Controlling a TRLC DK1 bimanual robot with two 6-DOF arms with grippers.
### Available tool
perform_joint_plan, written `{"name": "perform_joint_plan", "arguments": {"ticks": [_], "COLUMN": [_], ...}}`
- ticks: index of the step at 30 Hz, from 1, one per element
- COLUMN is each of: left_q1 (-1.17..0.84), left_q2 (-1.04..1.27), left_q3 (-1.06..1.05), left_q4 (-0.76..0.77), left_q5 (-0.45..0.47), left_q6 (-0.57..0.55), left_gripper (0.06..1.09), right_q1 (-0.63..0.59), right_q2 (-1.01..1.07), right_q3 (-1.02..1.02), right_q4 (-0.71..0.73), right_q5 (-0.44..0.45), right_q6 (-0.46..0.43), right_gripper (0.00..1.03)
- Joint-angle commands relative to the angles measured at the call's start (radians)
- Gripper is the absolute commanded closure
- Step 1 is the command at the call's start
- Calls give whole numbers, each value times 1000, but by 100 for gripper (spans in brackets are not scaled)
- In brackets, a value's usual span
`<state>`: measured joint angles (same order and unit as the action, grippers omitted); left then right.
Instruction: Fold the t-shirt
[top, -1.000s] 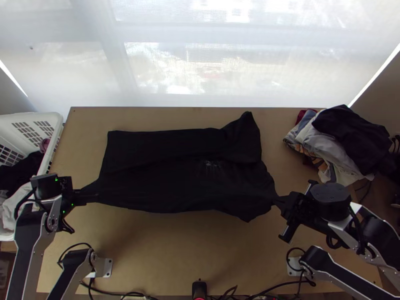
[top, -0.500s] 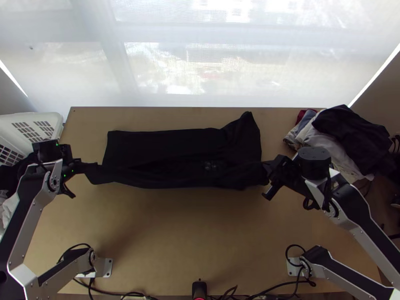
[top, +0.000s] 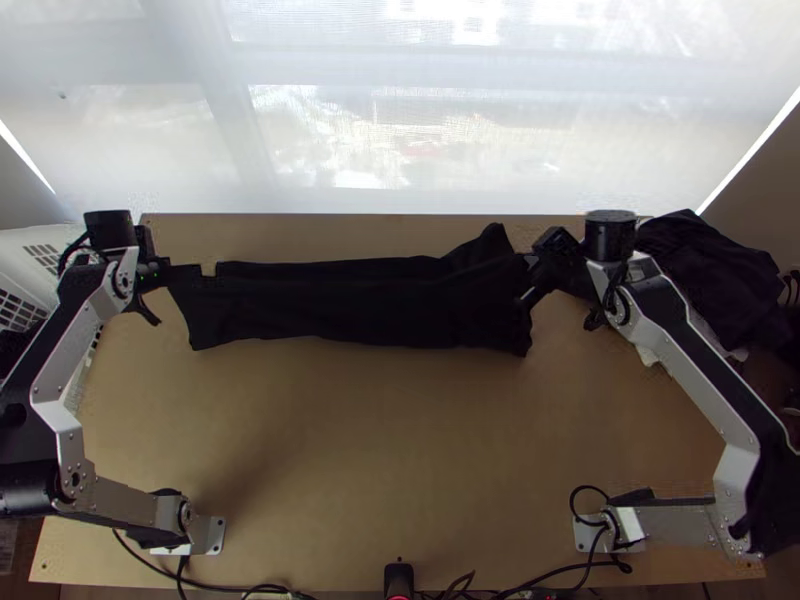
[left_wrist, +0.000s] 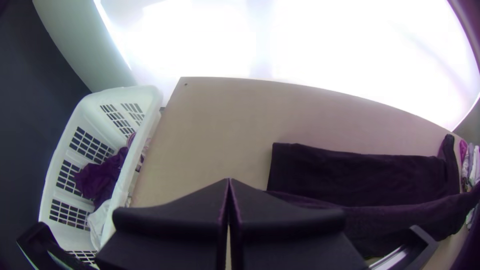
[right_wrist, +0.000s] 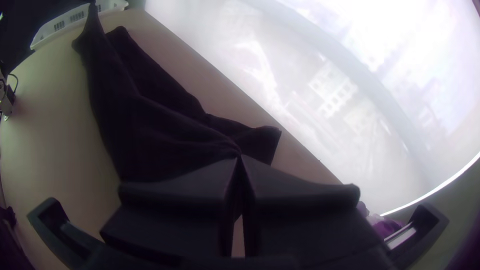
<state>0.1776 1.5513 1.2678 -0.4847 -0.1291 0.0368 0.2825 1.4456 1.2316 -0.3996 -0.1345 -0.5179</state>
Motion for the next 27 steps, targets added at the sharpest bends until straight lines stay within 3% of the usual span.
{"name": "perform_joint_plan", "arguments": {"ticks": [1,14,27], "left_q1": [-17,-47,-109], "left_q2": [155,334,428], "left_q3": [150,303,383], "left_q4": [3,0,-5], "left_q5": [-1,-15,-26], "left_q6": [-8,-9,-43], "left_gripper": [105,105,105], "right_q1": [-37,-88,-106], "right_q2": [219,466,564], "right_q3": [174,361,387], "right_q4": [25,25,25], "right_q5": [-10,-10,-8], "right_q6": [-1,1,44], "right_gripper": [100,100,100]}}
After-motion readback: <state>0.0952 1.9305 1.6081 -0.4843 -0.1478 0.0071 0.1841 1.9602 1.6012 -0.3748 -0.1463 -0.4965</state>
